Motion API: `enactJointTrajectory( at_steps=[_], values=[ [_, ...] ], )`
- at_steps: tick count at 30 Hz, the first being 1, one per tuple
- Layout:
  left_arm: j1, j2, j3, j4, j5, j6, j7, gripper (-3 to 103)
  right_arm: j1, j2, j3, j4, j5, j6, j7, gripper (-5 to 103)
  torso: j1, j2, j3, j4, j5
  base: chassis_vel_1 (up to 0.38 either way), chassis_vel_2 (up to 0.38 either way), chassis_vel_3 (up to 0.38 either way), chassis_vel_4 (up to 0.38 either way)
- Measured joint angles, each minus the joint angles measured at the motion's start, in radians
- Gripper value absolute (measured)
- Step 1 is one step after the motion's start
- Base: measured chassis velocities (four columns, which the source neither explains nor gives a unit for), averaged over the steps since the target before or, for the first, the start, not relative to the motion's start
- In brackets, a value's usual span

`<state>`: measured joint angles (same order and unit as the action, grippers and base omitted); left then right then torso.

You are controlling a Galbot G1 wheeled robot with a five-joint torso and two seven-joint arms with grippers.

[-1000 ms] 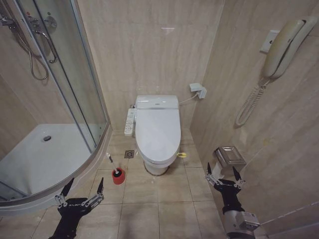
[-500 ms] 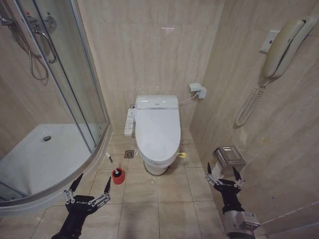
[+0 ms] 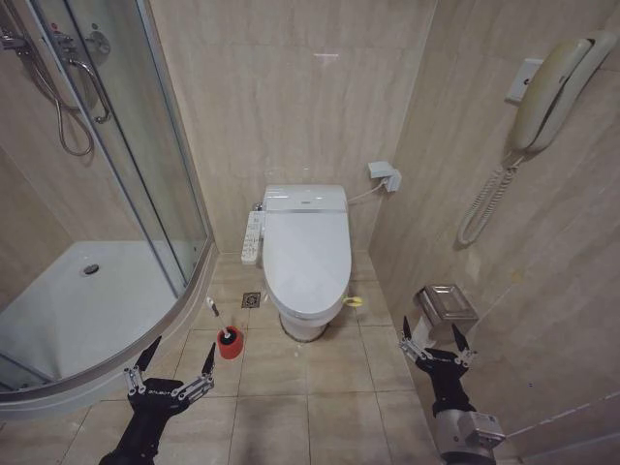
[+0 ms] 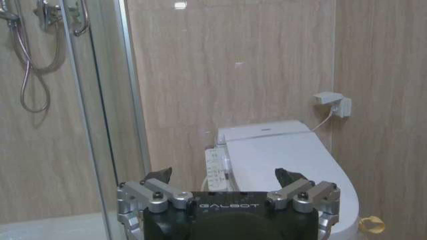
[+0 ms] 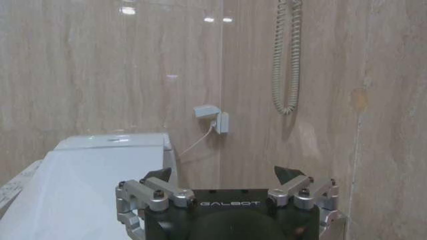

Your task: Open the toilet lid, clean the toilet bowl with a toilet brush, close the toilet lid, and flush.

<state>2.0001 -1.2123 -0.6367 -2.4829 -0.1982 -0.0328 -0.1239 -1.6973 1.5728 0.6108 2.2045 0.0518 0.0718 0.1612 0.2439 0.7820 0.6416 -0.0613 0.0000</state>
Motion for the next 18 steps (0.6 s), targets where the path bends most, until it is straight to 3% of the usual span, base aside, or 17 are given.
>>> enactJointTrajectory(
  at_steps=[18],
  values=[
    [0.000, 0.000, 0.000, 0.000, 0.000, 0.000, -0.001, 100, 0.000, 0.000, 0.000, 0.000, 0.000, 0.000, 0.000, 100, 0.000, 0.000, 0.000, -0.0001, 0.0000, 0.000, 0.000, 0.000, 0.000]
  ],
)
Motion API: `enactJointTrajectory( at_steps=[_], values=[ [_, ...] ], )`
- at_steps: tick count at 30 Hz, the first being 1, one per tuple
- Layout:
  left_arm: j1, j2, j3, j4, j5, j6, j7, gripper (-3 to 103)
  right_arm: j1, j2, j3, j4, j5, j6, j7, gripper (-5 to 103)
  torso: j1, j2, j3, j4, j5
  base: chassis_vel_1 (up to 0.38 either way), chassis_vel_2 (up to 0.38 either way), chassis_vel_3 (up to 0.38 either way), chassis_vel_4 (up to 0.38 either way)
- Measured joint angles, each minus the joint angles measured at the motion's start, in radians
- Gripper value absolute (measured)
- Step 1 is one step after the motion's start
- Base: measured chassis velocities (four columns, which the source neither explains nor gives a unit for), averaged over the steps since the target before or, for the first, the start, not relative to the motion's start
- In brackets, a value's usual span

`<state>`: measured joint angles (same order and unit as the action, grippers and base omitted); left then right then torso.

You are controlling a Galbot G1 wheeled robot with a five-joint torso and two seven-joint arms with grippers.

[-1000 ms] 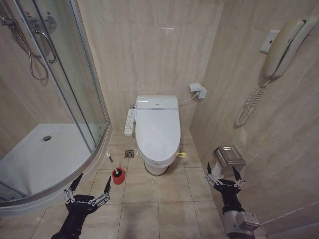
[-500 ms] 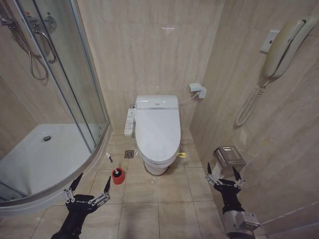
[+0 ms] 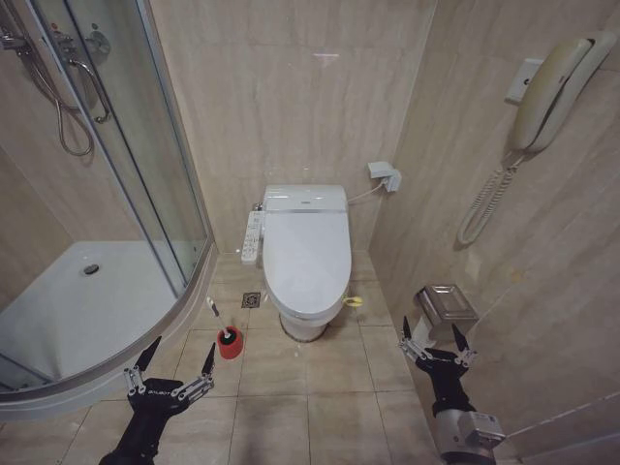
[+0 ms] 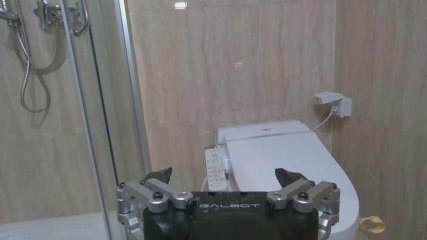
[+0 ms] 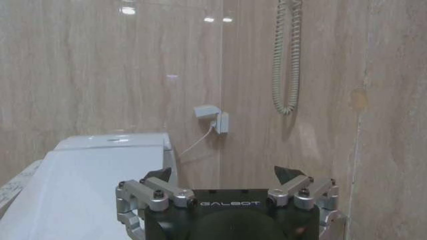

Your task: Open the toilet lid, clean the toilet bowl with a toilet brush, close the toilet lid, and flush.

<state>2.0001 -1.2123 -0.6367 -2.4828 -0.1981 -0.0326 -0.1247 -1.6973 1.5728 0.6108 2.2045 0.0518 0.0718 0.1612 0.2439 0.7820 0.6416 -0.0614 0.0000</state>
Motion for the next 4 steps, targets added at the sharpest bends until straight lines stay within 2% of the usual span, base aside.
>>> enactJointTrajectory(
  at_steps=[4],
  values=[
    [0.000, 0.000, 0.000, 0.000, 0.000, 0.000, 0.000, 100, 0.000, 0.000, 0.000, 0.000, 0.000, 0.000, 0.000, 100, 0.000, 0.000, 0.000, 0.0000, 0.0000, 0.000, 0.000, 0.000, 0.000]
  ],
)
